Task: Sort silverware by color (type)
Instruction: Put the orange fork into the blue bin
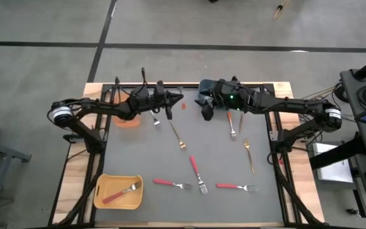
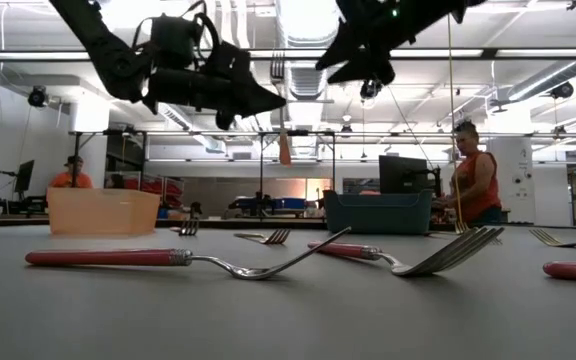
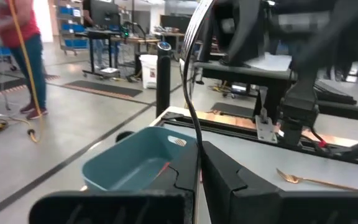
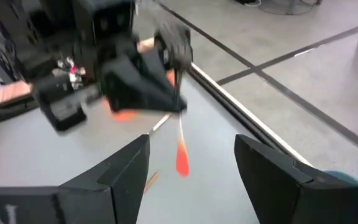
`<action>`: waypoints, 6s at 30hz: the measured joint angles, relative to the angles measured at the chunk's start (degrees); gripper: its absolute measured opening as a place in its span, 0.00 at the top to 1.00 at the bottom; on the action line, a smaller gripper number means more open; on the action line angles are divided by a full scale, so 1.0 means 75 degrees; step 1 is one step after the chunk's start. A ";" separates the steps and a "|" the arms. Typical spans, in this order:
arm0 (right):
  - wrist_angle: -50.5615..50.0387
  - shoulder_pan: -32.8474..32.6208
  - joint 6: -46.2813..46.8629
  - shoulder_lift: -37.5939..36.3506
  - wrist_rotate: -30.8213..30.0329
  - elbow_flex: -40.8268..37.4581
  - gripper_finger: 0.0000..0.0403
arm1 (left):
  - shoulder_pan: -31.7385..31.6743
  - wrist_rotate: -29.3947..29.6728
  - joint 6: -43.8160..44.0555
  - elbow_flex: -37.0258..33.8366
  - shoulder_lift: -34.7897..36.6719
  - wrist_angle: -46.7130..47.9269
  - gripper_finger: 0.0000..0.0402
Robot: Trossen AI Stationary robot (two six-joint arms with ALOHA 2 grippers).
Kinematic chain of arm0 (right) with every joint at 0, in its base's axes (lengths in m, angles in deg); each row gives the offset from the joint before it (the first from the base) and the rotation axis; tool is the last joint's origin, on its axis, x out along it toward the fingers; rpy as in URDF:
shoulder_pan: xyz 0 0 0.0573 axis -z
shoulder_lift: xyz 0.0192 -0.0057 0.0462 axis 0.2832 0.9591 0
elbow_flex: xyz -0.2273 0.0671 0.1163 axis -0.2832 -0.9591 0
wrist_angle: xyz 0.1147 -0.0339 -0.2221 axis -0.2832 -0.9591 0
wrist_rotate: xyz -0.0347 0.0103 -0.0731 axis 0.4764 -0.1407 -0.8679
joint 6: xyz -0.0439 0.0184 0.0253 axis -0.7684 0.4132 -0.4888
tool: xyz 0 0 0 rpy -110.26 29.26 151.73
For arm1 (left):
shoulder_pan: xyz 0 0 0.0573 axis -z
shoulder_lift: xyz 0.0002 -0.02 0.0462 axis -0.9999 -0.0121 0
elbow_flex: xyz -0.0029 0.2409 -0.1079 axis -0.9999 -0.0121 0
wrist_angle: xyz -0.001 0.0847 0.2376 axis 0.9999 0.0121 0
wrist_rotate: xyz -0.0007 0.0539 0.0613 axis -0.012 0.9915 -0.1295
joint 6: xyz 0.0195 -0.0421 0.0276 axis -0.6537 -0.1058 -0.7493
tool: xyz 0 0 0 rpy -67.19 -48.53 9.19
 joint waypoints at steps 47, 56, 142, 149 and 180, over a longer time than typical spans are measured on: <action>0.4409 -0.0794 -0.2444 0.3366 -0.4186 0.0715 0.47 | 0.0031 0.0728 0.1343 0.0045 0.0193 -0.0659 1.00; 0.4411 -0.0779 -0.2215 0.3366 -0.4180 0.0715 0.47 | 0.0032 0.0723 0.1343 0.0045 0.0193 -0.0656 1.00; -0.5924 0.3350 -0.5029 0.4253 0.1227 0.5367 0.97 | -0.0630 0.0885 -0.1581 0.0042 0.2444 0.2637 0.63; -0.8221 0.3695 -0.5544 0.5602 0.1311 0.7424 0.97 | -0.1438 0.0897 -0.2202 0.0042 0.2615 0.2535 0.63; -0.9770 0.3959 -0.4701 0.5316 0.1336 0.5618 0.97 | -0.3589 0.0894 -0.2856 0.0449 0.2606 0.1863 0.63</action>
